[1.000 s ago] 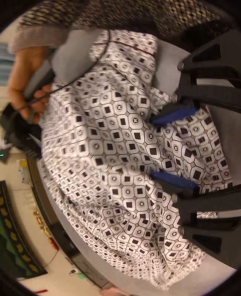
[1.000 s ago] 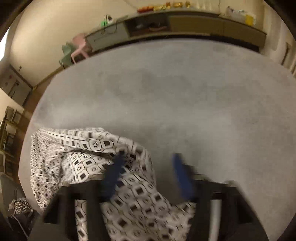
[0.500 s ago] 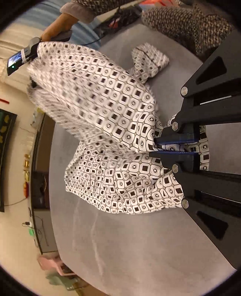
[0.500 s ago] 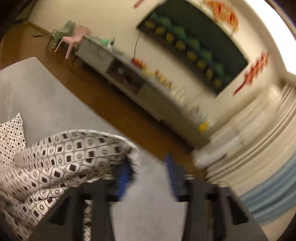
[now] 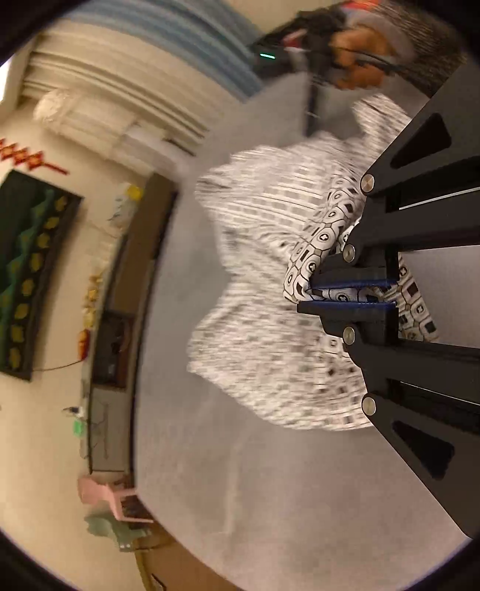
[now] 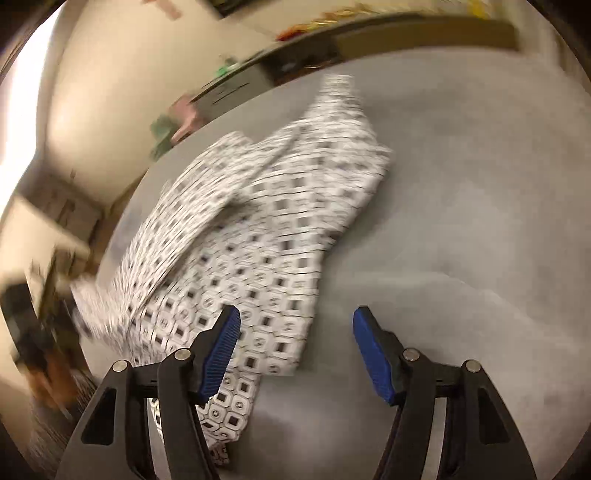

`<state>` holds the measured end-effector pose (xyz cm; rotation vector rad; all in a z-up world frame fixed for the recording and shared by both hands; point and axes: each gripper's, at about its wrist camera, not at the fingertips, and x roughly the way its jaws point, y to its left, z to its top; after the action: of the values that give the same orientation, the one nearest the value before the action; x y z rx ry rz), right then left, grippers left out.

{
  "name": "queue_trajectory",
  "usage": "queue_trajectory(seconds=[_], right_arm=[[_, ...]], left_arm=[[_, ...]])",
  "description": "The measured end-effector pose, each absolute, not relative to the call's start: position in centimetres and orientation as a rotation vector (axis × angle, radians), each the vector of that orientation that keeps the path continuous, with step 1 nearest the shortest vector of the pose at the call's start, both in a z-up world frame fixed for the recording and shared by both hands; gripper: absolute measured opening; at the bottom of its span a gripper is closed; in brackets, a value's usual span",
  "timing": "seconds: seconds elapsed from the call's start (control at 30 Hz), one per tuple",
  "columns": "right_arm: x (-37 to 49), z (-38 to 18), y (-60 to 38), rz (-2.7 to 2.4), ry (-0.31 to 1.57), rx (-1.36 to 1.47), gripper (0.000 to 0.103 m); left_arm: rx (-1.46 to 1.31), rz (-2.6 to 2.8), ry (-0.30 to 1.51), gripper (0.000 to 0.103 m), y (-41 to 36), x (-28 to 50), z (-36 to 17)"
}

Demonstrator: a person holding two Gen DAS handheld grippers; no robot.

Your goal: Fold clothes

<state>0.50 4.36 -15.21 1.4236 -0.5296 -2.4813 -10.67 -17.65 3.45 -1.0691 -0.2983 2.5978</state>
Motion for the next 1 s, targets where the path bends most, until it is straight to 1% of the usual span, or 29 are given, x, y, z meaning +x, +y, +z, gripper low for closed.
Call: queue_trajectory(seconds=[0.03,0.07,0.13,0.17,0.23,0.3,0.33,0.4,0.43,0.5,0.53,0.57,0.63,0.7,0.77,0.83,0.9,0.93,0.97,1.0], right_arm=[[0.2,-14.9,3.0,-2.461,-0.450,1.426,0.013],[-0.1,-14.7,2.1,-2.440,-0.407,1.432,0.001],[0.2,-13.0,1.2,-2.523,-0.285,1.379,0.001],[1.0,-11.0,1.6,-2.607,-0.234,1.319,0.000],[3.4,-6.0,2.7,-2.758,-0.165,1.142,0.000],[6.9,-0.5,4.1,-2.788,-0.183,0.918,0.000],[8.0,0.8,4.5,-2.730,-0.215,0.864,0.000],[10.1,3.0,5.1,-2.606,-0.278,0.775,0.001],[9.5,2.2,4.5,-2.521,-0.315,0.814,0.003],[7.6,-0.9,3.5,-2.495,-0.367,0.936,0.024],[5.8,-3.0,2.7,-2.492,-0.385,1.027,0.051],[4.2,-5.5,2.1,-2.480,-0.413,1.100,0.059],[2.0,-8.6,0.4,-2.433,-0.510,1.196,0.059],[-0.3,-10.1,-0.9,-2.377,-0.617,1.226,0.060],[-4.0,-11.2,-3.6,-2.373,-0.712,1.227,0.067],[-7.6,-12.1,-5.8,-2.357,-0.769,1.260,0.067],[-10.3,-13.5,-7.9,-2.329,-0.781,1.307,0.066],[-11.2,-14.2,-8.5,-2.326,-0.775,1.342,0.054],[-12.0,-14.9,-9.2,-2.315,-0.762,1.383,0.021],[-12.7,-15.6,-9.8,-2.305,-0.748,1.420,0.008]], left_arm=[[-1.033,2.618,-0.318,0.005,-17.9,-11.4,5.2],[-1.002,2.641,-0.316,0.005,-18.0,-11.9,6.8],[-0.916,2.714,-0.274,0.005,-18.9,-12.4,10.6],[-0.871,2.748,-0.276,0.005,-19.8,-12.4,12.3],[-0.776,2.824,-0.341,0.005,-23.2,-11.9,15.7],[-0.783,2.876,-0.356,0.005,-25.9,-11.6,16.2],[-0.807,2.904,-0.359,0.005,-27.3,-11.6,16.1],[-0.947,2.914,-0.379,0.005,-29.1,-12.0,13.3],[-1.029,2.910,-0.391,0.005,-29.9,-12.3,11.4],[-1.112,2.889,-0.452,0.005,-30.4,-12.4,8.1],[-1.112,2.877,-0.484,0.005,-30.2,-12.1,7.1],[-1.089,2.859,-0.512,0.005,-30.0,-11.4,6.5],[-1.004,2.825,-0.527,0.005,-29.1,-10.3,6.5],[-0.913,2.796,-0.526,0.005,-28.7,-9.4,7.4],[-0.834,2.780,-0.545,0.005,-28.8,-8.8,8.5],[-0.760,2.759,-0.592,0.005,-29.9,-7.7,9.5],[-0.704,2.747,-0.635,0.005,-31.4,-7.4,10.6],[-0.676,2.750,-0.665,0.005,-32.5,-7.1,10.6],[-0.648,2.753,-0.695,0.005,-33.6,-6.8,10.7],[-0.621,2.756,-0.726,0.005,-34.7,-6.5,10.7]])
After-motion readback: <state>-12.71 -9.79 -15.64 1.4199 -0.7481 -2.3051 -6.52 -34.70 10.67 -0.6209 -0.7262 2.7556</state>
